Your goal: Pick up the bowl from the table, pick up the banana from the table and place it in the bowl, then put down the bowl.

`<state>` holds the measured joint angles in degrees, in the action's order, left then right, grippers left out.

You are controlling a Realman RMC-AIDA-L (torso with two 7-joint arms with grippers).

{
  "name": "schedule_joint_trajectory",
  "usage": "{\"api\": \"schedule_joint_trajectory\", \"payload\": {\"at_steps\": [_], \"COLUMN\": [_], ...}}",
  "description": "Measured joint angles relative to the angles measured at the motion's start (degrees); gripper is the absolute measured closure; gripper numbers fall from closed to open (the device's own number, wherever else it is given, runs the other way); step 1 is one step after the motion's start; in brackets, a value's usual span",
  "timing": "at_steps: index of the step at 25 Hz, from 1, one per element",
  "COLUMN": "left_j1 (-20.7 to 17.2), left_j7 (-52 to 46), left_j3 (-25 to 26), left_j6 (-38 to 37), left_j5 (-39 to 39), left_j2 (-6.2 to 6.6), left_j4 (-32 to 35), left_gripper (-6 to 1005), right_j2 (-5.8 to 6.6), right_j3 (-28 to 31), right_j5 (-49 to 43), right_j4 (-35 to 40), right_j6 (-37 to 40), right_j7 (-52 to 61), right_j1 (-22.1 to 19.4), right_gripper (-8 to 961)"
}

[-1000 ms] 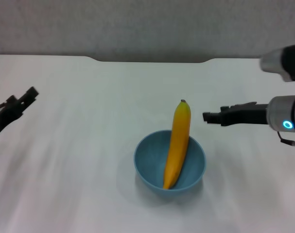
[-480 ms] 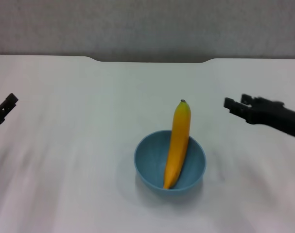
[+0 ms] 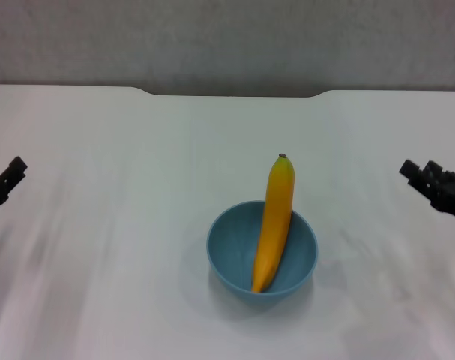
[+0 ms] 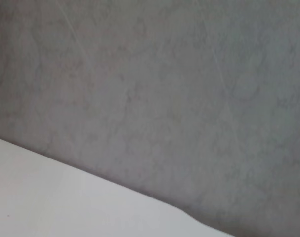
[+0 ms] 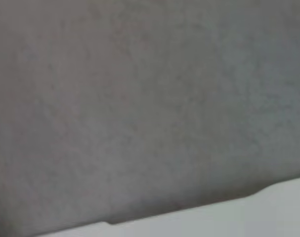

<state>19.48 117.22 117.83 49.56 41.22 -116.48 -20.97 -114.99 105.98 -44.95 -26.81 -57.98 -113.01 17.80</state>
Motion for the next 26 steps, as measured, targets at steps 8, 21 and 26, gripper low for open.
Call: {"api": "schedule_joint_trajectory", "payload": {"at_steps": [8, 21, 26], "left_j1": [2.6, 3.9, 4.4], "left_j7": [10.9, 8.2, 8.3], "left_j3": [0.0, -0.5, -0.5], "left_j6": [-0.1, -0.6, -1.9], "left_j5": [-2.0, -4.3, -4.4], "left_j2": [-0.51, -0.52, -0.49], "left_j4": [4.6, 6.2, 6.3], "left_gripper": [183, 183, 183], "right_j2": [-0.68, -0.65, -0.62], "right_j3": [-1.7, -3.8, -3.8], "right_j5": [8.5, 11.2, 11.2], "right_j4": [9.9, 14.7, 15.2], "right_j6": [-4.6, -10.7, -9.4], "right_j7": [-11.0, -15.5, -15.7], "right_j1": [2.6, 4.9, 5.0], "right_gripper": [344, 409, 409]}}
